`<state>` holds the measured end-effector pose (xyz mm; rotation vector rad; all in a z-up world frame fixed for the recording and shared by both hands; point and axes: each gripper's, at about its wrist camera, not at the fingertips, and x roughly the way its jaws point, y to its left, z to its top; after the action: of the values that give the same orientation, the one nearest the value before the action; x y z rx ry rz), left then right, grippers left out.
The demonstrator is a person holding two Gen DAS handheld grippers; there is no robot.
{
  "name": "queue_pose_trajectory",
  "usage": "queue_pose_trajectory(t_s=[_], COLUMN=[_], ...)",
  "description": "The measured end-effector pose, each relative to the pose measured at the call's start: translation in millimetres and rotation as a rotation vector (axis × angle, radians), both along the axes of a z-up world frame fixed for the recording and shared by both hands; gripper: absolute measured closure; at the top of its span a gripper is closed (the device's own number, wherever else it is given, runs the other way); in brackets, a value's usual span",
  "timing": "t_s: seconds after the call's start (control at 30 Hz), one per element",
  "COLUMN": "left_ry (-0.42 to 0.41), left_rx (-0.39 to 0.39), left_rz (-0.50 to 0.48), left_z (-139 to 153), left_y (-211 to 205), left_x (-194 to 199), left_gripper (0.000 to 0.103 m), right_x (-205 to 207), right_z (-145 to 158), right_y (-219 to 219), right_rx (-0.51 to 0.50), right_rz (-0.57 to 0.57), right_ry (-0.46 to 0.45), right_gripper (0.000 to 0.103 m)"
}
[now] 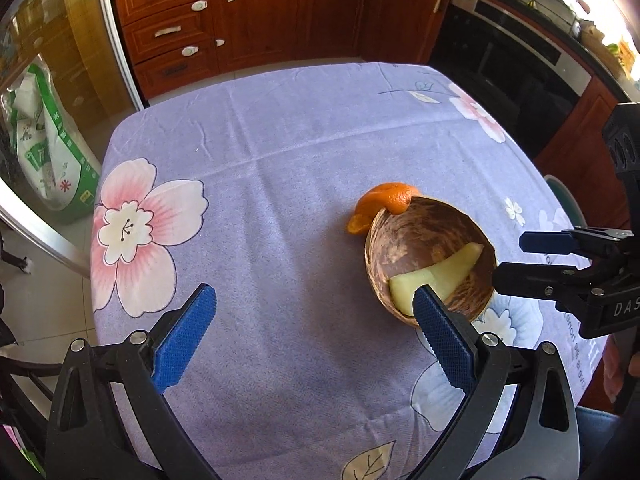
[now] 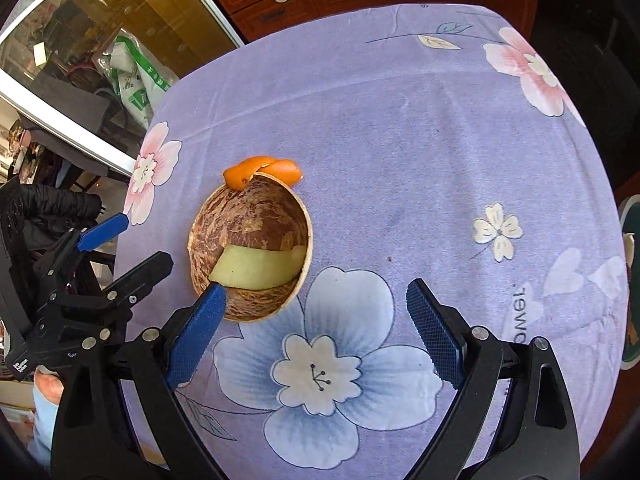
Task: Collect trash
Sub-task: 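Grasp the wicker bowl rim with the right tool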
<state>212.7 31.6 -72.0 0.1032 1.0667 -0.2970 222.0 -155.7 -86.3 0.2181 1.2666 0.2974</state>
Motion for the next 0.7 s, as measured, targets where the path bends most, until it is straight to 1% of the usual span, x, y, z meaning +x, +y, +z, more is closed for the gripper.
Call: queue_pose_trajectory(t_s=[0.07,0.17,0.2,0.23,0.37,0.43,0.53,0.6,0.7], left_ry=[0.002,0.005,0.007,0.007,0.011,0.010,0.016,0.018,0.018], left_rx=[0.009,0.009,0.008,0.007,-0.005,-0.002,0.000,0.004,0.002], left_rz=[-0.001,0.003,0.004,0.007,0.009,0.004,-0.006,-0.013,-0.022], left_z=[-3,-6,-6,-6,-5,-5,-6,-7,-6], left_y=[1,5,5,6,7,6,2,-2,-8], left_x=[1,4,6,7,10,10,9,9,9], left_gripper=[0.004,0.004,0.004,0.004,0.004,0.004,0.004,0.004,0.004], right_x=[3,5,7,8,10,10,11,11,9], right_z=[-3,-7,-8,-11,-22,-25,-22,-17,-11], right_y=[7,15,18,21,30,30,24,18,10], right_rx=[-0.016,-0.014,-0.016,-0.018,-0.007,0.004,0.013,0.026,0.003], right_rz=[0.016,0.027,0.032,0.040,0.056,0.052,0.046,0.038,0.035], right_ry=[-0.001,-0.008,-0.009,-0.006,0.022,0.029,0.017,0.008,-0.010], right_gripper=[0.016,0.024,0.030,0.038,0.048,0.066,0.081,0.087,0.089])
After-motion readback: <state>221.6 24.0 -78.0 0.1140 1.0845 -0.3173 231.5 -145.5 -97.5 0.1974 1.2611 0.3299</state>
